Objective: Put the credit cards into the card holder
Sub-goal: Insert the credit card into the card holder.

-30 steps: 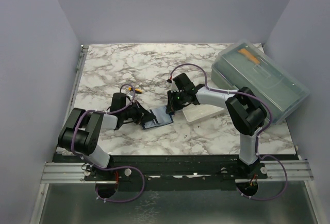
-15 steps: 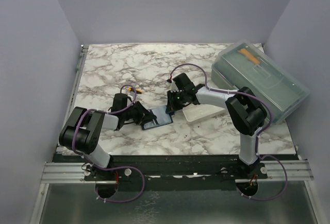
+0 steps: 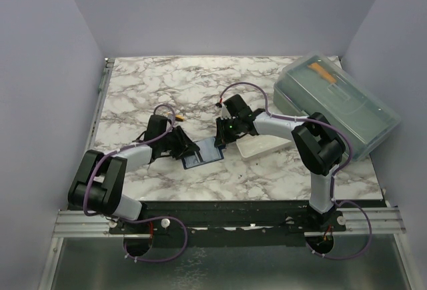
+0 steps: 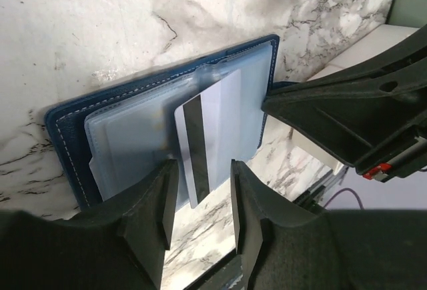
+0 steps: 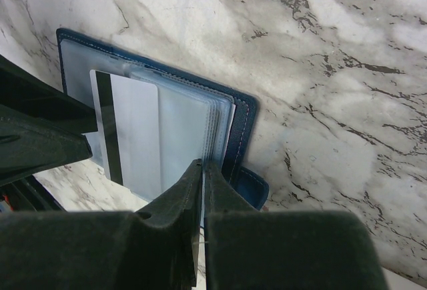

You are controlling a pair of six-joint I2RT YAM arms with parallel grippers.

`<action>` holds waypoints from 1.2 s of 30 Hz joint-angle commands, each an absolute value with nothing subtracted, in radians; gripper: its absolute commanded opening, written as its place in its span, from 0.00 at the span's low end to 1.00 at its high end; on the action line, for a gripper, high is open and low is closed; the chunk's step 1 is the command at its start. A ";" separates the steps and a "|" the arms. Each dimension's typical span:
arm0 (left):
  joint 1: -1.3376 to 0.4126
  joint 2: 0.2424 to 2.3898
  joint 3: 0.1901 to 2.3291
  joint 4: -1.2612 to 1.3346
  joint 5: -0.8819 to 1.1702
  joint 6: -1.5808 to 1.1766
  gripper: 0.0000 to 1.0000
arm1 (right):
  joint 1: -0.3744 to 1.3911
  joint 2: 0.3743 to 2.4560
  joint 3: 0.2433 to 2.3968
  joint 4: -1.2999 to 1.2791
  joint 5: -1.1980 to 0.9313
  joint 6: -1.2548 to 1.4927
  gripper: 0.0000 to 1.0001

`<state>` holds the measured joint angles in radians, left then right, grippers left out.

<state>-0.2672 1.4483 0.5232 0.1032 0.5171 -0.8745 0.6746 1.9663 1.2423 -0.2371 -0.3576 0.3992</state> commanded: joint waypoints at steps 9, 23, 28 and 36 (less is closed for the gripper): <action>-0.440 1.534 0.661 0.078 0.345 -0.832 0.25 | 0.664 1.977 1.238 -0.284 -0.372 0.382 0.08; -0.439 1.413 0.657 -0.097 0.318 -0.801 0.36 | 0.664 1.883 1.245 -0.364 -0.322 0.413 0.21; -0.440 1.432 0.676 -0.043 0.363 -0.812 0.15 | 0.664 1.862 1.236 -0.338 -0.372 0.430 0.31; -0.437 1.536 0.686 -0.005 0.358 -0.811 0.03 | 0.664 1.912 1.216 -0.243 -0.461 0.483 0.43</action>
